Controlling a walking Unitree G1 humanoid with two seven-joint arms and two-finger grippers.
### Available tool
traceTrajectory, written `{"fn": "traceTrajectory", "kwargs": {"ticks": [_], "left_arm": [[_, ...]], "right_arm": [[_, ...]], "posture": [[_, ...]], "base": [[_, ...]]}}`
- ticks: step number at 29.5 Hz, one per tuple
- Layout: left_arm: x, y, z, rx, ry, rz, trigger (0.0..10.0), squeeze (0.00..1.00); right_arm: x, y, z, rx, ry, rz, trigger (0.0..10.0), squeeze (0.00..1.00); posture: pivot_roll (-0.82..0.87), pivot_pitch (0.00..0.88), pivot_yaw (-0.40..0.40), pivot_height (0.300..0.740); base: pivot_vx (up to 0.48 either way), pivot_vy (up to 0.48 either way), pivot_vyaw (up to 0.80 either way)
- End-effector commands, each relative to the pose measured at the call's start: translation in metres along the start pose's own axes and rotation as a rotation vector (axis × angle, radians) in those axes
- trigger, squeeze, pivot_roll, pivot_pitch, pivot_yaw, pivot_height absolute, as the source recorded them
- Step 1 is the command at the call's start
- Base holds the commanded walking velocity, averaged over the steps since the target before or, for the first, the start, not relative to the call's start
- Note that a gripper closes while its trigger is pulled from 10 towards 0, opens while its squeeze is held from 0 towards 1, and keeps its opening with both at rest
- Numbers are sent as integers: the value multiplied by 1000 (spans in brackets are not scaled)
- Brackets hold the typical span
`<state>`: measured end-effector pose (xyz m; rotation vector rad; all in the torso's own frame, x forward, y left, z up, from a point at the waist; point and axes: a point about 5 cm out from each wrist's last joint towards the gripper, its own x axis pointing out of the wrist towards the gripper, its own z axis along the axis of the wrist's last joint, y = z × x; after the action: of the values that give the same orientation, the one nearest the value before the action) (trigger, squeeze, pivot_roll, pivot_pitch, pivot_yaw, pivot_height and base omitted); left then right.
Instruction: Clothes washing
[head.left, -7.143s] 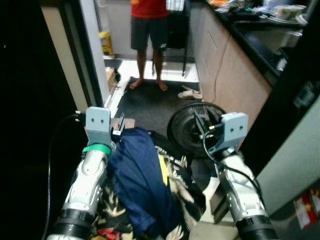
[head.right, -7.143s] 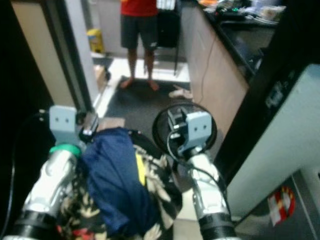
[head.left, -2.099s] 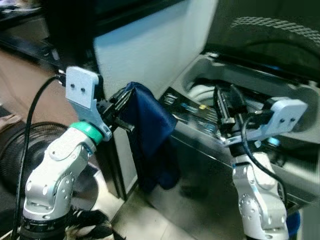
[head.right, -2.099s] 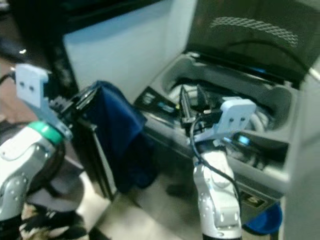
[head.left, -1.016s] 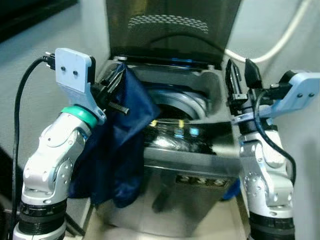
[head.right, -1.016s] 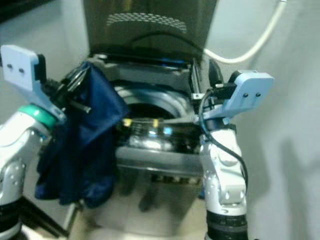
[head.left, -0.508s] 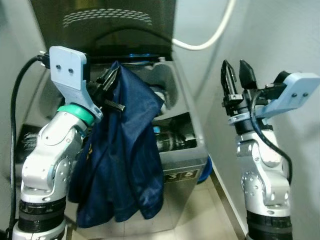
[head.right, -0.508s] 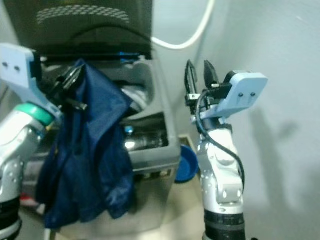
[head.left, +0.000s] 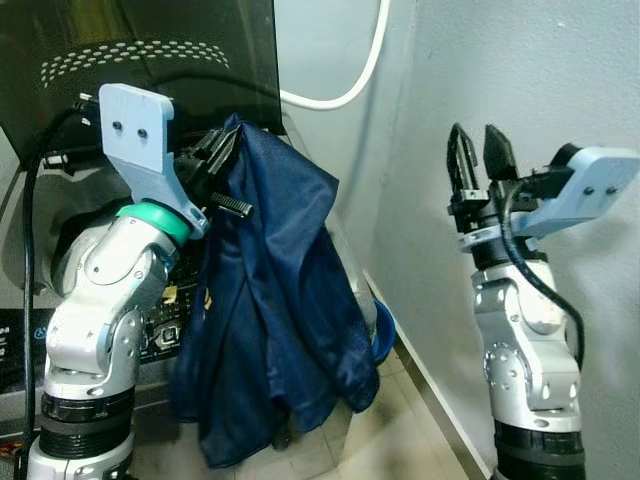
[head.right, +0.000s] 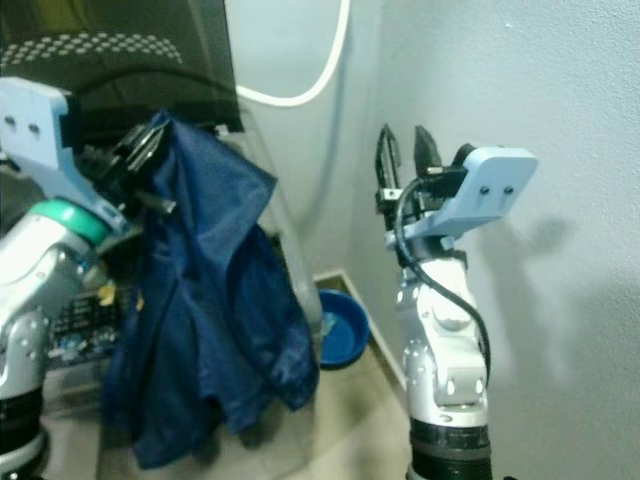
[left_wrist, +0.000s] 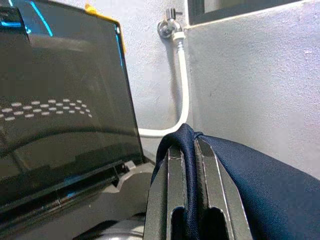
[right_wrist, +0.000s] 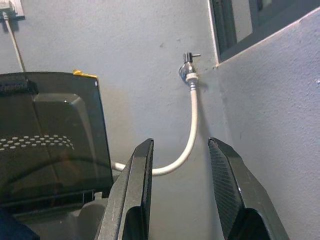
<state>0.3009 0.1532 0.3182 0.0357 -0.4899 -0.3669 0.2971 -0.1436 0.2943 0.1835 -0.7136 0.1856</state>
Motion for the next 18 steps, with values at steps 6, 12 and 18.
{"fn": "traceTrajectory", "kwargs": {"ticks": [6,12,18], "left_arm": [[0,4,4,25,-23,25,10000,0],[3,5,3,21,-22,33,10000,0],[21,-1,5,174,-100,25,10000,0]], "right_arm": [[0,4,0,9,-5,17,10000,0],[1,7,2,-10,-15,39,10000,0],[8,15,4,-31,-42,107,10000,0]], "posture": [[-6,49,49,740],[-8,49,51,740],[-5,55,44,740]], "base": [[0,400,0],[0,0,0],[0,0,0]]}}
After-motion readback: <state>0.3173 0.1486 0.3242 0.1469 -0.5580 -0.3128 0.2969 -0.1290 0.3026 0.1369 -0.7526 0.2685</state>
